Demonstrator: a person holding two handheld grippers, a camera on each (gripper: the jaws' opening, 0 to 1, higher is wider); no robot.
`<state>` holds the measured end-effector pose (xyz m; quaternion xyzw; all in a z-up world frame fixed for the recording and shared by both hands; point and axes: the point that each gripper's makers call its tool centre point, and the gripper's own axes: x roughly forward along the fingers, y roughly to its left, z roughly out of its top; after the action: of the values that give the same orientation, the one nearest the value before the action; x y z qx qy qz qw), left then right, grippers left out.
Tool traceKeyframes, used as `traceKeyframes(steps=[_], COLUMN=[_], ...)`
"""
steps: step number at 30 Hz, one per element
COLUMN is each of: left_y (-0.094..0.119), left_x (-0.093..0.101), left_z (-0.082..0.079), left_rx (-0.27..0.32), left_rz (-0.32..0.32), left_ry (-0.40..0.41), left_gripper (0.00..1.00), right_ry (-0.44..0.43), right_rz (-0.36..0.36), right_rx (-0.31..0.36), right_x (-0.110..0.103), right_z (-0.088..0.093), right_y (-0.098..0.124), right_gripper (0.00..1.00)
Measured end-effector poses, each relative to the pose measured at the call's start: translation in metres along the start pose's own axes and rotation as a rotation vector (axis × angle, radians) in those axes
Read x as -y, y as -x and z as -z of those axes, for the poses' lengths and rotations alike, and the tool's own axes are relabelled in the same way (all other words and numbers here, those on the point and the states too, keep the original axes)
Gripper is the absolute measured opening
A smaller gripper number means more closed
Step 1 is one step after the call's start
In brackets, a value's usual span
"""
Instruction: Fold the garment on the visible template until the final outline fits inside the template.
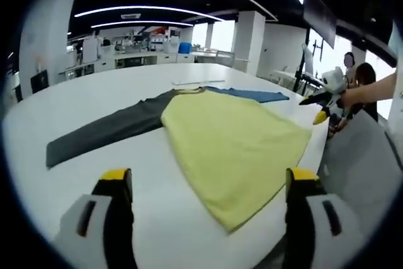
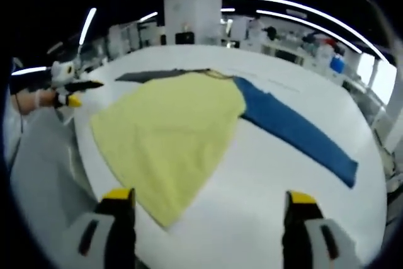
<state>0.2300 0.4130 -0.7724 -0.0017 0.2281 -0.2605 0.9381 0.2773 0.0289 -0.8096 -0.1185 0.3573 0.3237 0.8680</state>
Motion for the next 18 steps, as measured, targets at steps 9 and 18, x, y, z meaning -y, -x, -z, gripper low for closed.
traceKeyframes(steps=[9, 18], left_y=[-0.003, -0.005], left_x=[0.004, 0.000], left_z=[-0.022, -0.025], left_rx=[0.023, 0.013], left_rz=[0.003, 0.001], left_ry=[-0.030, -0.029], left_gripper=[0.98, 0.98], right_ry=[-0.025, -0.086], right_rz=[0.022, 0.070], right_rx=[0.015, 0.068], right_x=[0.022, 0.060], right_z=[-0.007, -0.020], right_y=[-0.001, 0.008], right_gripper=[0.97, 0.96])
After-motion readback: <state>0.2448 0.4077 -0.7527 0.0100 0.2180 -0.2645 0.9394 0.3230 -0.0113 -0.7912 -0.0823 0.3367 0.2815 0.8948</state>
